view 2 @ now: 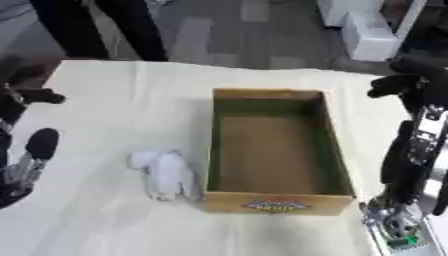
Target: Pick up objects on the table and place them in the box.
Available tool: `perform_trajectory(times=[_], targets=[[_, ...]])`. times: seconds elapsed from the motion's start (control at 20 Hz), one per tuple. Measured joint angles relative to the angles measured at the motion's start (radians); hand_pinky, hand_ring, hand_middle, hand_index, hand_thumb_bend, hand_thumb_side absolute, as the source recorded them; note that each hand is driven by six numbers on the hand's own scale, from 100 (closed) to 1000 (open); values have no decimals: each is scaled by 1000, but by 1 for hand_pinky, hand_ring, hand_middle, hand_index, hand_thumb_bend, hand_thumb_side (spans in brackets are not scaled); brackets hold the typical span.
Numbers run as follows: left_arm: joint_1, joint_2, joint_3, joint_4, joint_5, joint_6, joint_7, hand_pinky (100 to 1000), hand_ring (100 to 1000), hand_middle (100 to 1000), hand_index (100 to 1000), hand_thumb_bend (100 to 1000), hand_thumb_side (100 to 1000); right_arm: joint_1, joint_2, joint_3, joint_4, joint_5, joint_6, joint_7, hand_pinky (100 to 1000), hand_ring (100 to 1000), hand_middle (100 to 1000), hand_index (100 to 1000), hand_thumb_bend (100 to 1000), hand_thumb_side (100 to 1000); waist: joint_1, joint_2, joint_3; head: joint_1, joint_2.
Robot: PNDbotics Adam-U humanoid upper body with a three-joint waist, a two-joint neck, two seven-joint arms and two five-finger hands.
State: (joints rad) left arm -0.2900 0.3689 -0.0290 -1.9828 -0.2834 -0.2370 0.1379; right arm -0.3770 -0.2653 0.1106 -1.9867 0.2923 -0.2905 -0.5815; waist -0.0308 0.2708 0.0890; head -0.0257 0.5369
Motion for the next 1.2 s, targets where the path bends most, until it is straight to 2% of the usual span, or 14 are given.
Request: perform_trajectory(times=[0.05,0.1,0.4,0.75,1.2], targets=[[0,6,-2,0,-4,1,-12,843,722,851,998,407,647,0,0,0,0,0,0,0,429,490,569,665,100,858,2,0,0,0,6],[0,12,-6,0,-8,3,-25,850,739,870,1000,510,632,-1,0,0,0,0,0,0,428,490,569,664,100,858,4,-1,-1,0,10],[-16,47,-19,0,-43,38,-112,881,767,895,1000,604,628,-8,-8,0,0,0,0,0,426,490,568,664,100,858,14,-6,-14,0,17],[-23,93,-39,7,-60,72,-224,912,814,915,1000,659,631,-18,-8,1,0,0,-1,1,425,489,565,664,100,858,30,-6,-29,0,17],[-46,147,-36,130,-134,62,-243,982,872,948,1000,671,633,-26,-8,8,0,-3,-6,7,424,489,564,663,100,858,47,-6,-45,10,21]])
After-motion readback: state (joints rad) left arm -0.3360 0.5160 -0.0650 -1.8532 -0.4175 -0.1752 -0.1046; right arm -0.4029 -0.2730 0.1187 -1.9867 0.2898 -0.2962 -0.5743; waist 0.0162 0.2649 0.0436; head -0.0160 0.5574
